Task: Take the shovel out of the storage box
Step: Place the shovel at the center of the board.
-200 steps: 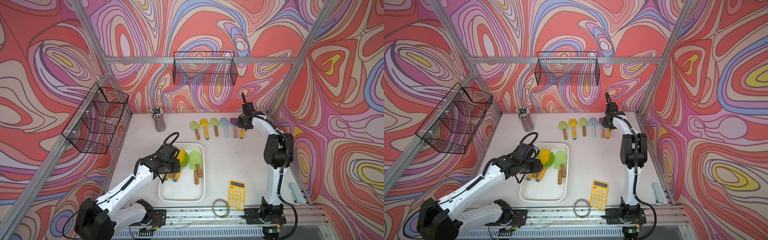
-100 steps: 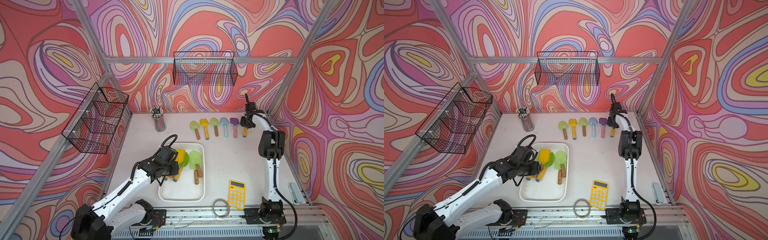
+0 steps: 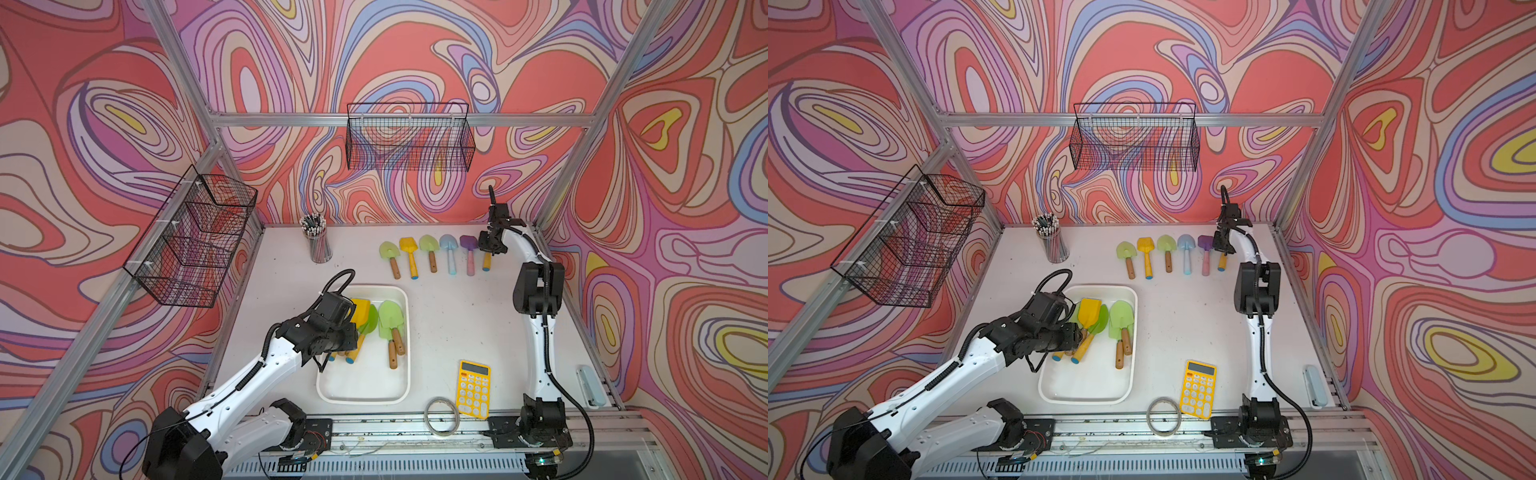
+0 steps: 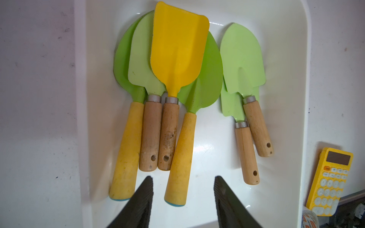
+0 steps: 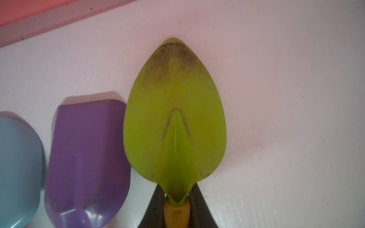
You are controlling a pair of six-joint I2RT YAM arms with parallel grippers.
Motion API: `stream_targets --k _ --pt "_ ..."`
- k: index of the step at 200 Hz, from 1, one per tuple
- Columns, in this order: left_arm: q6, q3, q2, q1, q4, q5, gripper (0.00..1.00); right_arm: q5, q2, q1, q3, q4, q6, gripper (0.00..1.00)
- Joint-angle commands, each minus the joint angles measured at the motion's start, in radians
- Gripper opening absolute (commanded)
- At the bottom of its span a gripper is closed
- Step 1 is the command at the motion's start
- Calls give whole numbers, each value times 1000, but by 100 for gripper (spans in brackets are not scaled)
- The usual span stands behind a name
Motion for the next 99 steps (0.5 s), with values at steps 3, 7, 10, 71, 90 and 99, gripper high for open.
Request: stream_targets --k 3,7,10,71,90,99 --pt "-5 -1 17 -3 -27 -9 54 -7 20 0 -3 -14 2 20" --pt "-5 -1 20 -3 -28 -12 54 -8 17 1 -9 -10 2 22" --pt "-3 -1 22 -2 -28 -13 53 -9 11 1 -15 -7 4 23" --pt "-24 4 90 -9 13 -49 47 -9 -167 1 -163 57 20 46" --pt "-24 14 121 -10 15 -88 38 11 -275 1 -279 110 48 48" --pt "-24 23 141 -12 11 -101 36 14 -331 0 -342 147 60 50"
